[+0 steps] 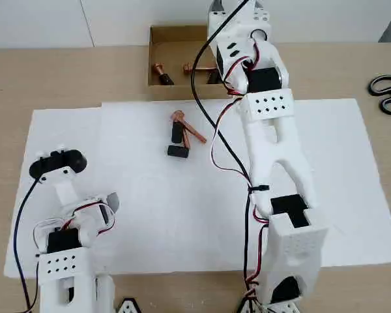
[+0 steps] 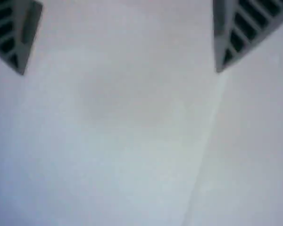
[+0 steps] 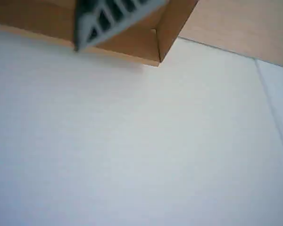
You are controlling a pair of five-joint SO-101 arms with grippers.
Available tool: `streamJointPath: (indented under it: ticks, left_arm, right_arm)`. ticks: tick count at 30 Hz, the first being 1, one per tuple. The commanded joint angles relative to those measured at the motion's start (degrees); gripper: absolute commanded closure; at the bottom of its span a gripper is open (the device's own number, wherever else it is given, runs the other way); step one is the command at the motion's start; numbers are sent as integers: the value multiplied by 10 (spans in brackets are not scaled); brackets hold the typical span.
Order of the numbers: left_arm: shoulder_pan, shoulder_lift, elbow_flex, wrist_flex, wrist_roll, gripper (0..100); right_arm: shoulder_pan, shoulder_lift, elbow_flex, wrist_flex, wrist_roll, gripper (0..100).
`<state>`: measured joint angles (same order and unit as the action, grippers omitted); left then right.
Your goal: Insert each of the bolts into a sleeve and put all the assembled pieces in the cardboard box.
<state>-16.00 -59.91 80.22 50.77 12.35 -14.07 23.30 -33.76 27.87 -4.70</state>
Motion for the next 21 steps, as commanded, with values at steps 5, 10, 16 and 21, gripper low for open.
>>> streamJointPath:
  ticks: [5, 10, 16, 21]
  left_arm:
    - [0, -7, -2, -13, 0, 755]
    - [0, -7, -2, -13, 0, 755]
    - [0, -7, -2, -13, 0, 755]
    - [1, -7, -2, -13, -3, 754]
  right_arm:
    - [5, -130, -39, 165, 6, 789]
    - [7, -168, -39, 275, 4, 789]
    - [4, -174, -39, 339, 2, 789]
    - [15, -175, -39, 455, 5, 789]
